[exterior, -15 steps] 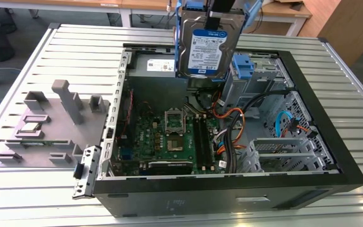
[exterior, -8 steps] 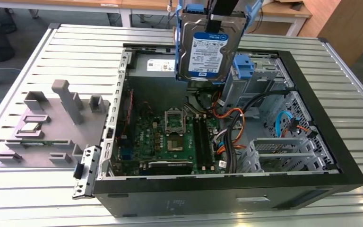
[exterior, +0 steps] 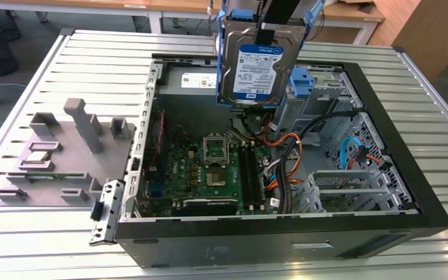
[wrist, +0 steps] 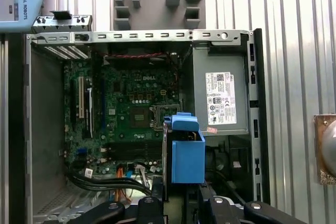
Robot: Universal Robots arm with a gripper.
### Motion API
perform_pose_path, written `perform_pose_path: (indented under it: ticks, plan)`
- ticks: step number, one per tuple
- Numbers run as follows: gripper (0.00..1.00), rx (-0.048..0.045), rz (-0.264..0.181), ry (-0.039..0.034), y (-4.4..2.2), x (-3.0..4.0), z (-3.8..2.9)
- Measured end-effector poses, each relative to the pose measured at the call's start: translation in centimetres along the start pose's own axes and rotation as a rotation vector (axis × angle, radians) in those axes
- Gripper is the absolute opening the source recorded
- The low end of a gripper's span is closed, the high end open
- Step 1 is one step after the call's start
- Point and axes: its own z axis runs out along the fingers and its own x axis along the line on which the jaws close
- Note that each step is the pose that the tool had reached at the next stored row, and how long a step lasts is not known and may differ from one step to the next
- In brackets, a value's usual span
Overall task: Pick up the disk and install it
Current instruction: 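Pick up the disk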
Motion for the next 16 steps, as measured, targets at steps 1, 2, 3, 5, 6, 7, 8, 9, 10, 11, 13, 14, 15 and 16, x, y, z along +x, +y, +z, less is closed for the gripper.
perform_pose_path:
  ticks: [1,2,3,5,6,7,8,9,10,11,13,14,15,16]
  plan:
    - [0.35,0.0000,0.000,0.0000,-0.01,0.14,0.00]
    - [0.35,0.0000,0.000,0.0000,-0.03,0.29,0.00]
    - [0.35,0.0000,0.000,0.0000,-0.04,0.42,0.00]
    - [0.35,0.0000,0.000,0.0001,-0.07,0.70,-0.01]
    - [0.35,0.0000,0.001,0.0000,-0.08,0.83,-0.01]
    - [0.35,0.0000,0.001,0.0000,-0.09,0.97,-0.01]
    - [0.35,0.0000,0.001,0.0000,-0.11,1.11,-0.01]
    - [0.35,0.0000,0.001,0.0000,-0.13,1.27,-0.01]
    - [0.35,0.0000,0.001,0.0000,-0.14,1.41,-0.01]
    - [0.35,0.0001,0.001,-0.0001,-0.15,1.55,-0.02]
    - [0.35,0.0000,0.001,0.0000,-0.18,1.82,-0.02]
    - [0.35,0.0000,0.001,0.0001,-0.20,1.95,-0.03]
    - [0.35,0.0001,0.001,0.0000,-0.21,2.09,-0.03]
    - [0.35,0.0001,0.002,0.0000,-0.22,2.23,-0.03]
